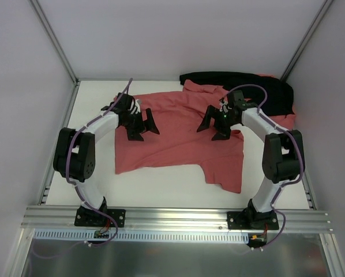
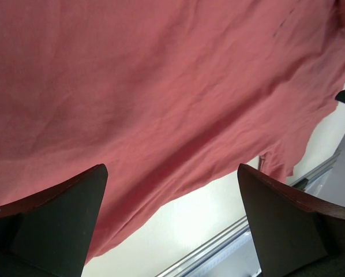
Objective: Fold and stack the t-shirts
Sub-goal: Flatten out the tshirt
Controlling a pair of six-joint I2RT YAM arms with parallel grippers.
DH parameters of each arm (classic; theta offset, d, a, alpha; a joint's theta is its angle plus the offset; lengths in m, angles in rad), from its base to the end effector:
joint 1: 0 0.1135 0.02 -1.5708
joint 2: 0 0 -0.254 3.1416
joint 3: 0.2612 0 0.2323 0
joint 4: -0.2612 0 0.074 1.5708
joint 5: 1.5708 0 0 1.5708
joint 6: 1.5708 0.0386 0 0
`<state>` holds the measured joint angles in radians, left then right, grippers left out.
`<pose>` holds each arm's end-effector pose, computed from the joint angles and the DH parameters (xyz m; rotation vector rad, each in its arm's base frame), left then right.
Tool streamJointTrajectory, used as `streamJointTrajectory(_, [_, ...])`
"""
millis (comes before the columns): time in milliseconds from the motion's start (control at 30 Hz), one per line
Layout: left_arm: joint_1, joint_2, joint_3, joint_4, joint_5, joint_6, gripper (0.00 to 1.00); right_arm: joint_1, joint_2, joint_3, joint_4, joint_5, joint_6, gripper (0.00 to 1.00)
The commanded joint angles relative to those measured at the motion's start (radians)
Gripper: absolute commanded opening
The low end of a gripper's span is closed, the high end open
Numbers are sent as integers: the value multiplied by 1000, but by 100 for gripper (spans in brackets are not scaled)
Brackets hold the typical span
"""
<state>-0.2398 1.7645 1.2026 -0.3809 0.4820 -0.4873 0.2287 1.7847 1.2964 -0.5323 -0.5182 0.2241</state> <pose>0.3400 -0.1015 0.2064 -0.1142 2.5881 -0.8914 0.3429 0.0994 0.2177 -0.2005 2.5993 0.8362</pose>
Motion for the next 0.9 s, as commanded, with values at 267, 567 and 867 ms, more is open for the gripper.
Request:
streamJointTrajectory(267, [-30,76,-23,-78,-54,-2,99,-11,116,-9,-101,104,-58,99])
streamJointTrajectory(567, [-30,61,-60,-167,-74,38,99,-8,84,-147,-93,87,-48,99])
streamJointTrajectory(867, [-29,-68,-229,-191,-92,53,99,3,-130,-364,-155,35,-66,99])
